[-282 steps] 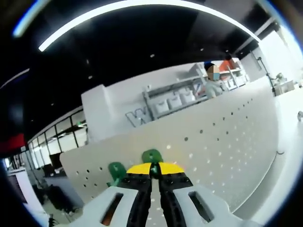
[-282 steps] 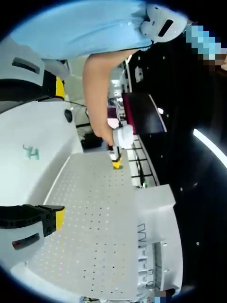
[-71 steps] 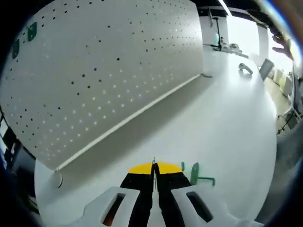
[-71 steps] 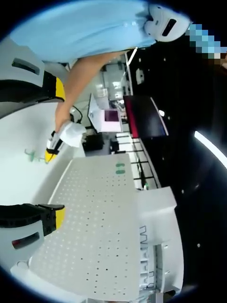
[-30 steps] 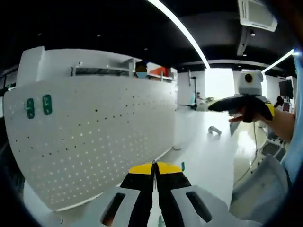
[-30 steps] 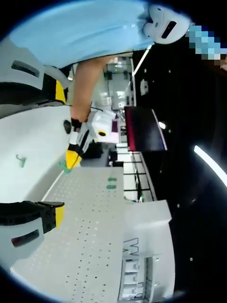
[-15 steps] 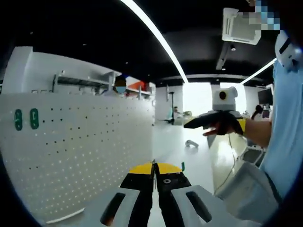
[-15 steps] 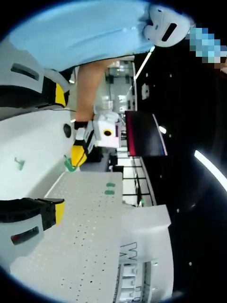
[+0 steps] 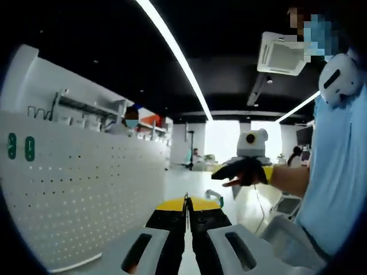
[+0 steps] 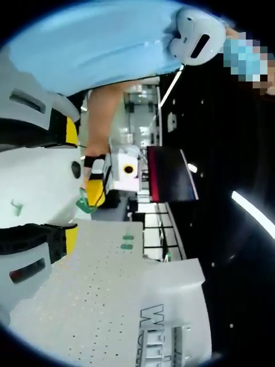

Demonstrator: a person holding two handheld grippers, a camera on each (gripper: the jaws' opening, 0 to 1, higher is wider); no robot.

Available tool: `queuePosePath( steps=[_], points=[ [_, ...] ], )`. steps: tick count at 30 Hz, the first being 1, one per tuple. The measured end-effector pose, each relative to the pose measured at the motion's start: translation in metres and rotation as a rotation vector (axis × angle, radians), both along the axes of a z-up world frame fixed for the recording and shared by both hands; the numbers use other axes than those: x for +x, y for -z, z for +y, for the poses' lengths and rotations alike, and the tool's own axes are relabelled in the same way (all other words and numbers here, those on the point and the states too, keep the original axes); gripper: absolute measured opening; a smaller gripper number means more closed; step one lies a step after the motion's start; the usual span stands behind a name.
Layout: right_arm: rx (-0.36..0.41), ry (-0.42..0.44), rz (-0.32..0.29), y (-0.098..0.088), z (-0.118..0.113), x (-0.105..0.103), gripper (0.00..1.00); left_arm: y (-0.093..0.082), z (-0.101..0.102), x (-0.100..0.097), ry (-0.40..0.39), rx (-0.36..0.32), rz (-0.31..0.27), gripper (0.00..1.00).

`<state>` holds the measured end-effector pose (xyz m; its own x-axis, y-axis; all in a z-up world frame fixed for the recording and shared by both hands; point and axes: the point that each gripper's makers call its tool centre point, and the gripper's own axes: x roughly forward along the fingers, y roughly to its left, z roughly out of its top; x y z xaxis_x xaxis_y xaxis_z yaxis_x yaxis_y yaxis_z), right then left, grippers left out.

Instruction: Insert the hook assembly into the mounting plate slot until the hook locks in place.

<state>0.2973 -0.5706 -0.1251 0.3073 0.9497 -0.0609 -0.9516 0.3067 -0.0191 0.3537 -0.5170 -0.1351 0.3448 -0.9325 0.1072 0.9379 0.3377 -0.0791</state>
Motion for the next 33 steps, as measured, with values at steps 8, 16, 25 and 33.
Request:
queuePosePath(
  steps=[8,16,25,33],
  points=[
    [0.067,-0.082,0.009,-0.012,0.015,-0.007,0.35,-0.008,-0.009,-0.012,0.054,-0.032,-0.011,0.01],
    [0.124,-0.127,0.015,-0.020,0.021,-0.010,0.22,-0.023,-0.012,-0.020,0.098,-0.127,0.000,0.01],
    [0.189,-0.173,0.030,-0.029,0.028,-0.014,0.16,-0.031,-0.013,-0.024,0.122,-0.181,0.009,0.01],
    [0.188,-0.199,0.027,-0.030,0.033,-0.017,0.10,-0.036,-0.014,-0.029,0.141,-0.206,0.005,0.01]
  ],
)
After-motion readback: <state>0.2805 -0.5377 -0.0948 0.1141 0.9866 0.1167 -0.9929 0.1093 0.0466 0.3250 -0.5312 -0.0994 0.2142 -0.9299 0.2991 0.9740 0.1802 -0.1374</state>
